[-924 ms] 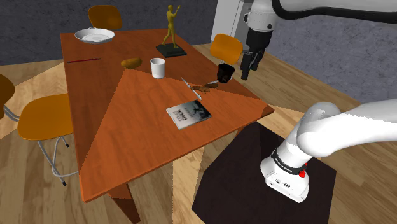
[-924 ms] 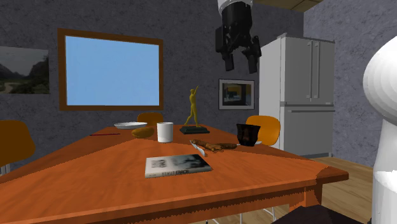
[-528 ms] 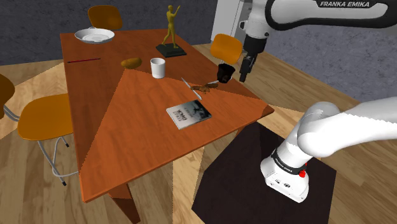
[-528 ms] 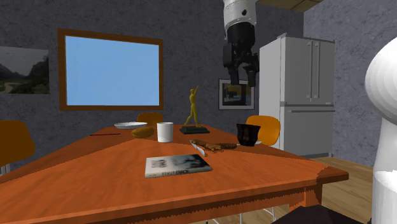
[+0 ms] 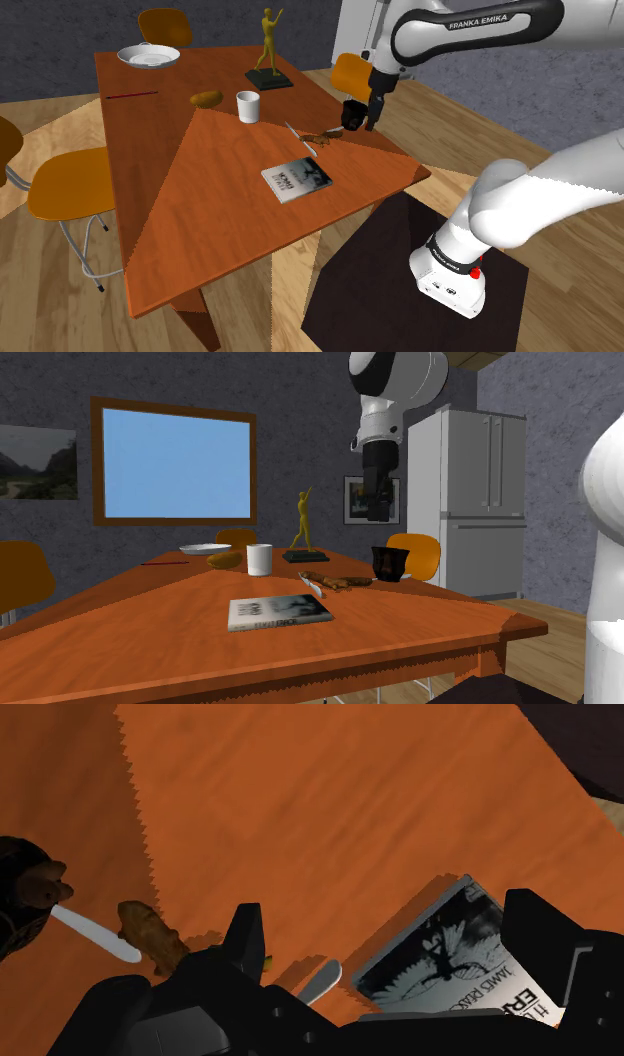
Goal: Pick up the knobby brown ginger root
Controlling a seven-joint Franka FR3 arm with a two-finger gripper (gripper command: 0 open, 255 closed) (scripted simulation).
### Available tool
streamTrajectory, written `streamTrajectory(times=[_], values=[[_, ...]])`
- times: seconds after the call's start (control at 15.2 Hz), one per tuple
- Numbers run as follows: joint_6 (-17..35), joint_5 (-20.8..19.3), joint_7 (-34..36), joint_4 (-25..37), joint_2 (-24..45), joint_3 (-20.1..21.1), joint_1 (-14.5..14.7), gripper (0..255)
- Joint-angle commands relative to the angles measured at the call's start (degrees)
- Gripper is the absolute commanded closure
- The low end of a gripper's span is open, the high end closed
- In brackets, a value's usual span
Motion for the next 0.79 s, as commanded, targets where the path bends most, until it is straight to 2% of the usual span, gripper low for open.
streamTrajectory(times=[0.0, 0.33, 0.59, 0.73], values=[[3.69, 0.65, -6.49, 0.83, 3.61, -2.76, 1.18, 0], [11.40, 5.99, -23.22, 5.35, 15.00, -9.07, 4.97, 0], [15.01, 14.04, -38.13, 10.97, 25.21, -12.34, 7.48, 0], [15.75, 18.81, -45.69, 14.41, 30.48, -12.79, 7.85, 0]])
